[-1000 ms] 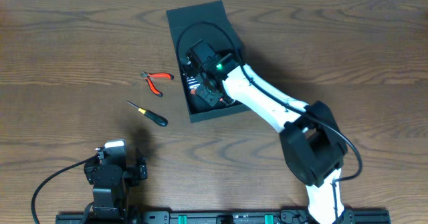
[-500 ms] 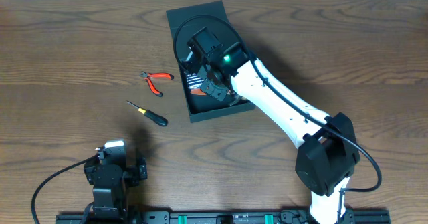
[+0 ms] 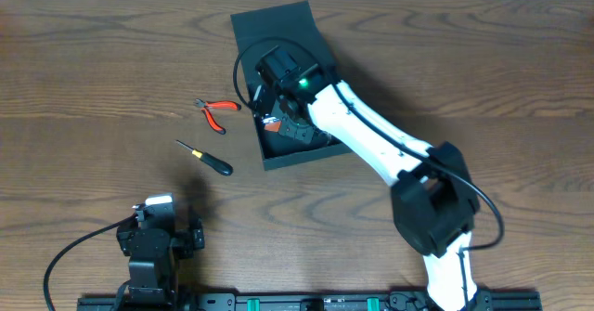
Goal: Pack container
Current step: 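Adjust the hammer inside the box with the right gripper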
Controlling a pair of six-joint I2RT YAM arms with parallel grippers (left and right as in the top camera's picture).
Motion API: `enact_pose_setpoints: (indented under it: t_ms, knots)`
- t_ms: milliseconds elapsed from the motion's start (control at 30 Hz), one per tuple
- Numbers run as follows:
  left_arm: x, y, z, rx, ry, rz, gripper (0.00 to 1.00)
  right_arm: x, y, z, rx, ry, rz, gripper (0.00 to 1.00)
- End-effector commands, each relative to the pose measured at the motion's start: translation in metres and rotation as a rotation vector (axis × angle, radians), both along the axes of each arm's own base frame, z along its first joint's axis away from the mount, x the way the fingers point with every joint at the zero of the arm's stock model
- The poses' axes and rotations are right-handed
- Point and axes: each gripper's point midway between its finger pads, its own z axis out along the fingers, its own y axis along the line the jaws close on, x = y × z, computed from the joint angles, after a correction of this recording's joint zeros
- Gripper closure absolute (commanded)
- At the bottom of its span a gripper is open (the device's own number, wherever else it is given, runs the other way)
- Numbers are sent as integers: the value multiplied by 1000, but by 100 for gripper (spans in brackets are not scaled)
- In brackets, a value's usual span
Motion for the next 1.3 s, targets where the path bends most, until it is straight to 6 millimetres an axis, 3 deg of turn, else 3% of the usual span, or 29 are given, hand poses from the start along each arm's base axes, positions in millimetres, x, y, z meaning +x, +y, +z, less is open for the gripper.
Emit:
enact_pose_setpoints:
  t_ms: [0,133,367,500,567,633,667,700,1033,1267]
  knots:
    - [-1,3,-5,16,11,7,1,2,2,-13,-35,6,36,99]
    - [-1,3,-5,16,11,7,1,-2,3,-19,-42,23,22,98]
    - [-1,3,-5,16,11,7,1,-22,18,-21,-22,61,8,66]
    - [-1,3,-5,16,11,7,1,-34,30,-21,-16,67,2,60]
    - [-1,3,-5,16,11,7,1,-38,36,-21,-8,63,-3,46]
    - [-1,3,-5,16,11,7,1,-40,40,-19,-9,48,-26,26]
    - [-1,3,-5,16,11,7,1,-40,40,-19,-12,40,-35,7]
    - [-1,3,-5,16,11,7,2,-40,40,-18,-14,32,-46,1]
    - [-1,3,-5,16,11,7,2,-31,31,10,26,-14,-131,1]
    - [-1,3,-5,16,11,7,2,-29,19,54,101,-61,-206,1]
